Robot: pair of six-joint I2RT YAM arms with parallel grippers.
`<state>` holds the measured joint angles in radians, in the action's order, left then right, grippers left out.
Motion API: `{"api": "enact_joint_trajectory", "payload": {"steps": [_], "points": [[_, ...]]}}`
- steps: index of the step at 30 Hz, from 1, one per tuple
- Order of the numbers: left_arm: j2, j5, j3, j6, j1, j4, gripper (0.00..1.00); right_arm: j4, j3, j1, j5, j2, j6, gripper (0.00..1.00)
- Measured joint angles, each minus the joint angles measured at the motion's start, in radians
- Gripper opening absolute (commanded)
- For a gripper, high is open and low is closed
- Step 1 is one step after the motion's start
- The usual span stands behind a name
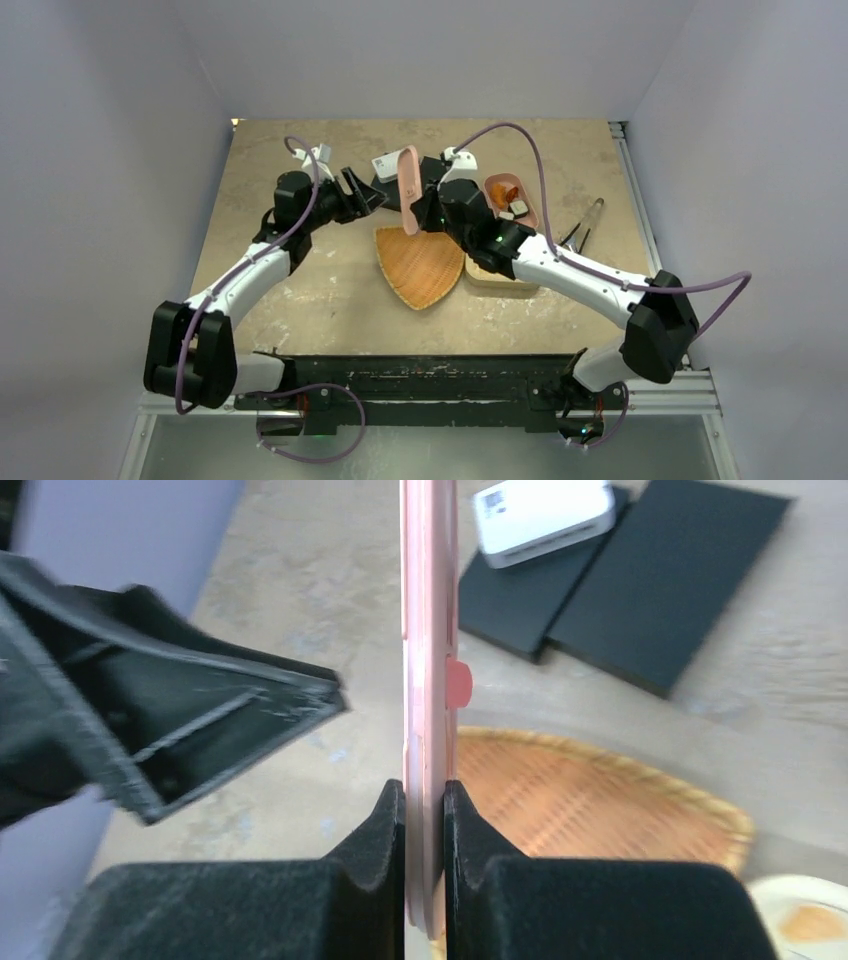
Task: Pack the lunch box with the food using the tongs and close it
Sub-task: Pick up the cover from the center of the board, then close the cover of the packing box.
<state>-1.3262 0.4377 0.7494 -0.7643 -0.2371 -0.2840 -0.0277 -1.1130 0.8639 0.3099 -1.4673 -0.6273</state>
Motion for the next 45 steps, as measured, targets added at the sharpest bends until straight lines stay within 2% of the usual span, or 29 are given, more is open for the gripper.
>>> {"api": "enact_joint_trajectory", "payload": {"steps": [3, 9, 15, 21, 34, 45], "points": [[0.044, -0.058, 0.072, 0.077, 0.000, 0.108, 0.82, 0.136, -0.092, 0.000, 0.108, -0.011, 0.069, 0.00], [0.134, -0.196, 0.188, 0.219, 0.028, 0.243, 0.84, 0.448, -0.279, -0.017, 0.391, -0.114, 0.158, 0.00], [0.150, -0.281, 0.192, 0.298, 0.056, 0.340, 0.84, 0.611, -0.260, -0.117, 0.504, -0.231, 0.234, 0.00], [0.150, -0.295, 0.192, 0.321, 0.056, 0.371, 0.84, 0.604, -0.206, -0.178, 0.559, -0.236, 0.388, 0.00], [0.150, -0.294, 0.192, 0.323, 0.056, 0.377, 0.84, 0.422, -0.150, -0.227, 0.571, -0.237, 0.727, 0.00], [0.150, -0.288, 0.192, 0.323, 0.056, 0.377, 0.84, 0.347, -0.142, -0.268, 0.550, -0.330, 0.834, 0.00]]}}
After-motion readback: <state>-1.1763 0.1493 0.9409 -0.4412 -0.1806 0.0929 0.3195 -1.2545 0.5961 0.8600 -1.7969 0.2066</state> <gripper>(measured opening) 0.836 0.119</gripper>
